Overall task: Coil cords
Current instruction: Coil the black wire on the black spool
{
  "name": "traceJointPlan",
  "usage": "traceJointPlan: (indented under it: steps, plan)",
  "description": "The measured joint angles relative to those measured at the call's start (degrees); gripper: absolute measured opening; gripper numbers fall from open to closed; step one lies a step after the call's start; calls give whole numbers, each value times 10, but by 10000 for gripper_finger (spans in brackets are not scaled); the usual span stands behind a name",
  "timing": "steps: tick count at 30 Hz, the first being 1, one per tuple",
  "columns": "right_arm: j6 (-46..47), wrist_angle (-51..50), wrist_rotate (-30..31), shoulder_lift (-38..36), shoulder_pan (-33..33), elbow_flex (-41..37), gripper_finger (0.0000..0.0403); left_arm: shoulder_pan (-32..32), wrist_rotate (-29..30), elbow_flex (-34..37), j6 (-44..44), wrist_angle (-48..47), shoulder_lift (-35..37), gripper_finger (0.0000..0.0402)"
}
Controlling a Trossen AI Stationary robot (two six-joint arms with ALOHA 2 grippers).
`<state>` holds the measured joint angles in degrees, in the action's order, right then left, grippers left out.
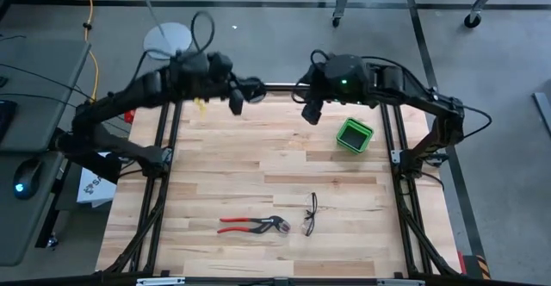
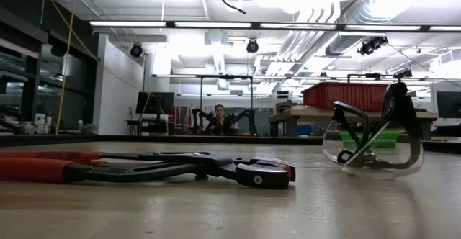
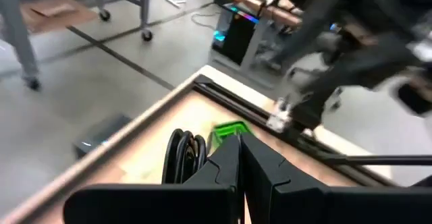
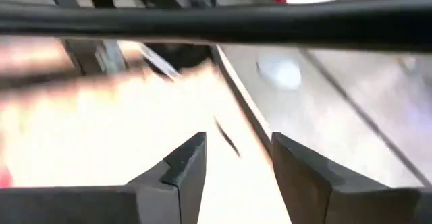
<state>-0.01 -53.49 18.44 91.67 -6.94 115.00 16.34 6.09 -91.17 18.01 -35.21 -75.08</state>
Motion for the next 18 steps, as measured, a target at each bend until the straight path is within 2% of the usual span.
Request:
traceJointPlan:
  steps: [2,5,9,14,18]
  plan:
    - [2,-55,0,1,-12,-7,156,-9,-4,101,38,78,46,0]
    - [24,-70,-9,-19,-28,-60,156,-24,-4,258,104,210,113,0]
    - [84,-8,-24,-80,-41,-196,156,-55,-1,450,212,378,164,0]
    - [231,107,-26,-169,-39,-409,156,-92,30,636,349,586,156,0]
    - [346,186,-28,-222,-20,-520,156,-106,57,716,432,638,127,0]
